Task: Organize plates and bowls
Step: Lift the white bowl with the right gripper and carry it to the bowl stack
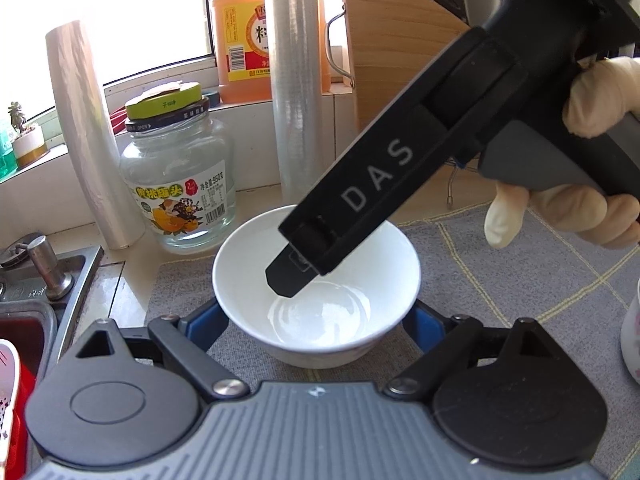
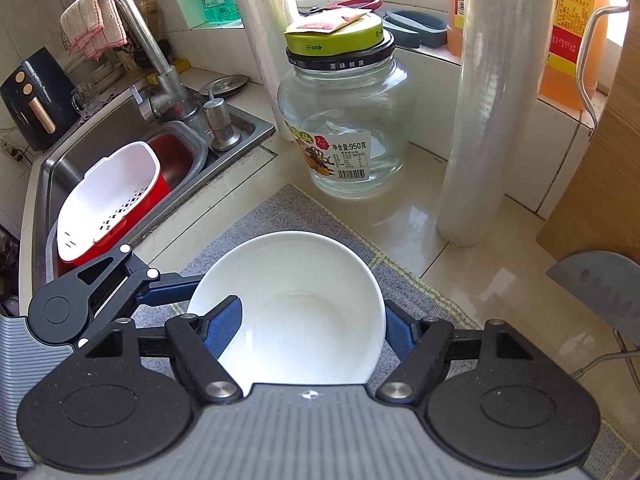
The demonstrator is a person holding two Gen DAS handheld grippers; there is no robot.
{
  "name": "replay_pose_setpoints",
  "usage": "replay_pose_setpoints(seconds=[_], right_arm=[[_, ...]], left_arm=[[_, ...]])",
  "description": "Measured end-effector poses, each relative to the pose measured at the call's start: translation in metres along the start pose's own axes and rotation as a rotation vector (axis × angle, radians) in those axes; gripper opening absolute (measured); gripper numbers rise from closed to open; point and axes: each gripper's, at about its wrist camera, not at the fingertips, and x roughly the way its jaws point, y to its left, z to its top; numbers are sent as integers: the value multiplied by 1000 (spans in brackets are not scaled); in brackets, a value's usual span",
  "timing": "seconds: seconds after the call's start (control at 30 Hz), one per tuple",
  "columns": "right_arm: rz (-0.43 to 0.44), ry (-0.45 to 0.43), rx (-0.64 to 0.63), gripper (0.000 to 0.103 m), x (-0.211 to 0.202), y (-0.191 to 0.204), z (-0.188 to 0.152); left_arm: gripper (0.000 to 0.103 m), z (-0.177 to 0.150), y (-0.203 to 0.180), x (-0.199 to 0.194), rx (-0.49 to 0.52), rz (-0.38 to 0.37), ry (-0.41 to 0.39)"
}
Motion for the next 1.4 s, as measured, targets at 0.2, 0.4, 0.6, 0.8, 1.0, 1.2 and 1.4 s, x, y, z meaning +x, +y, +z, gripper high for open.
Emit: replay_pose_setpoints(seconds=[0.2, 0.4, 0.6, 0.8, 1.0, 1.2, 1.4], right_arm=[[23, -1, 10, 80, -15, 8, -9], [32, -7, 16, 80, -34, 18, -20], [29, -10, 8, 80, -52, 28, -30], [25, -23, 2, 80, -70, 36, -43], [26, -34, 3, 80, -86, 39, -57], [20, -43, 33, 80, -100, 34, -74], [7, -47, 54, 80, -115, 30, -90]], left_arm=[[93, -2, -4, -15, 17, -21, 15], [93, -3, -12, -31, 33, -34, 23], [93, -3, -23, -48, 41, -45, 23], [93, -2, -32, -64, 51, -52, 23], [93, -3, -43, -80, 63, -65, 26], [93, -2, -59, -90, 77, -86, 24], [93, -2, -76, -95, 95, -114, 24]])
